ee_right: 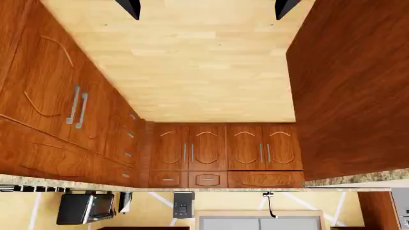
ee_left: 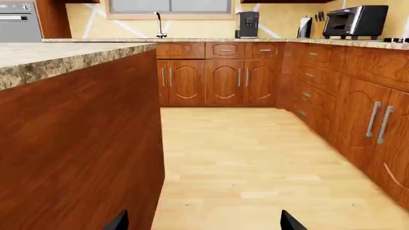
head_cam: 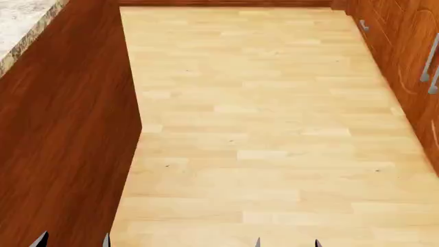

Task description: Place the cup inside the bowl on the dining table and move the bowl to any counter.

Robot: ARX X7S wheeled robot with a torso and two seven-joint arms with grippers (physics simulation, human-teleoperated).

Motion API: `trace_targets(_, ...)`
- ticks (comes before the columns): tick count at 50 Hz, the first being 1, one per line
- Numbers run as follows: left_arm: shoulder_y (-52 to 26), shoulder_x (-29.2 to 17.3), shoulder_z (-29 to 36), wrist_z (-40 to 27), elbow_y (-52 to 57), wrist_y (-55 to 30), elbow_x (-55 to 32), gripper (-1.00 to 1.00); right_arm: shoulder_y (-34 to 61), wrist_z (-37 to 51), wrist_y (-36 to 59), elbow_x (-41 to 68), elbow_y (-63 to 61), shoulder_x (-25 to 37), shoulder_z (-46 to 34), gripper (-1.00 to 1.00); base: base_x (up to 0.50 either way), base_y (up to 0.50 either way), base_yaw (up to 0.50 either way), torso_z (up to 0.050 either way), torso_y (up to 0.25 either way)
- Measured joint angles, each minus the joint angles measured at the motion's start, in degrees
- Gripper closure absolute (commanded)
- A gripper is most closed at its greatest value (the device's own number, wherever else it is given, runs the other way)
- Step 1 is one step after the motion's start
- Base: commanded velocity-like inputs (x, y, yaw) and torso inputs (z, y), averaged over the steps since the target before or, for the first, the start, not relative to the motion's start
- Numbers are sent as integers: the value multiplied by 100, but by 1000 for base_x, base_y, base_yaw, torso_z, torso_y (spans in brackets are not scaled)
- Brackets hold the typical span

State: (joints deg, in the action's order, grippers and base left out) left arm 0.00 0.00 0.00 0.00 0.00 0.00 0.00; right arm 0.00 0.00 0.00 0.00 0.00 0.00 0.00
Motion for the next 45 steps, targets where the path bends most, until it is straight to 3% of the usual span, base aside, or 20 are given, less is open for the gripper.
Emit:
trace_targets(16,-9,-203,218,-184,-50,22,-132,-100,-51,180,-78,160,-59,200,-244,-100,0,0,0,0,0)
trace_targets(45,-17,-459,549,-430,-54,76,-376,-100,-42,427,-96,424,-61,456,-566,-100,-494,-62,0,0,0)
